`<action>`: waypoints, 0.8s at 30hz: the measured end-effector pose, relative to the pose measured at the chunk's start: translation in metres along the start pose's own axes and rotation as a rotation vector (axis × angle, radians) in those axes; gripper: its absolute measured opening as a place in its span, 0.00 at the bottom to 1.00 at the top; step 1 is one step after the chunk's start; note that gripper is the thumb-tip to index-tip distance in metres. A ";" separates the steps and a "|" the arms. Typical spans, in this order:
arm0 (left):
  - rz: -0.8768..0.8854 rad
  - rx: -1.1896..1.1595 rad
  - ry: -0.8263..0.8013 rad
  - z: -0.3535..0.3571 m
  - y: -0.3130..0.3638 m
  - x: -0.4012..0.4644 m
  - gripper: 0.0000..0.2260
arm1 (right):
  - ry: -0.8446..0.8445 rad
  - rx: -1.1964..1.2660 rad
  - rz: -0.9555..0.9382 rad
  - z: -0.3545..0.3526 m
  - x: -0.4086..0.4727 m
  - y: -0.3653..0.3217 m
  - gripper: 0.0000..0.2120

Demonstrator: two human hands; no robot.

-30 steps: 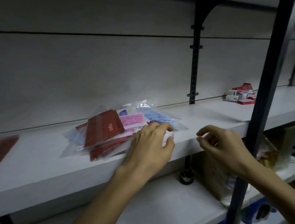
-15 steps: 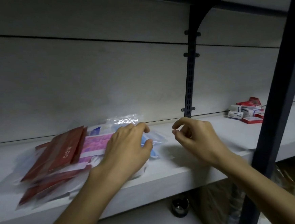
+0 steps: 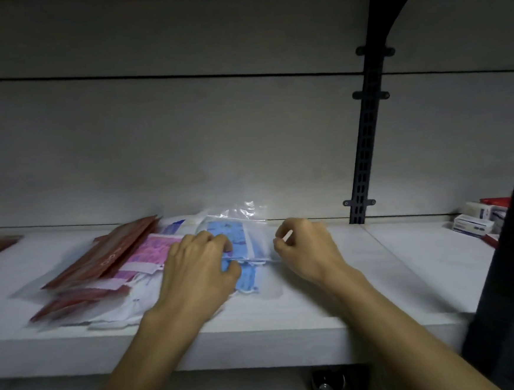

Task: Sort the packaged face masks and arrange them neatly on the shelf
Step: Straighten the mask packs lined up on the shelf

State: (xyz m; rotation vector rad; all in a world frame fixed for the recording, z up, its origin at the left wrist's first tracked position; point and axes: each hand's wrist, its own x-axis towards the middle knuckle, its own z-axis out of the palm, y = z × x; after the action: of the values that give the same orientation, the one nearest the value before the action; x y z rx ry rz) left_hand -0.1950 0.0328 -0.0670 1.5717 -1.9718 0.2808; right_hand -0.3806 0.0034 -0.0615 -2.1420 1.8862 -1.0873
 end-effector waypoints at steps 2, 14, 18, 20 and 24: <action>0.010 -0.038 0.026 0.000 -0.001 0.000 0.15 | -0.008 -0.018 -0.010 0.002 0.000 0.003 0.08; 0.044 -0.086 0.143 -0.004 0.001 -0.006 0.03 | -0.043 -0.083 0.006 0.012 -0.003 0.001 0.21; 0.037 -0.112 0.172 -0.006 0.000 -0.008 0.04 | -0.056 -0.118 0.002 0.013 -0.004 -0.004 0.26; 0.034 -0.113 0.170 -0.006 0.000 -0.008 0.05 | -0.092 -0.128 0.026 0.013 -0.004 -0.004 0.25; 0.049 -0.105 0.176 -0.005 -0.001 -0.007 0.05 | -0.124 -0.149 0.129 0.009 -0.003 -0.003 0.21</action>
State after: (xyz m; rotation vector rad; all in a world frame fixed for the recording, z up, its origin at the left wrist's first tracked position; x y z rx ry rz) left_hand -0.1917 0.0406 -0.0674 1.3853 -1.8602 0.3189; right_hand -0.3733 0.0033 -0.0678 -2.0726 2.0725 -0.7949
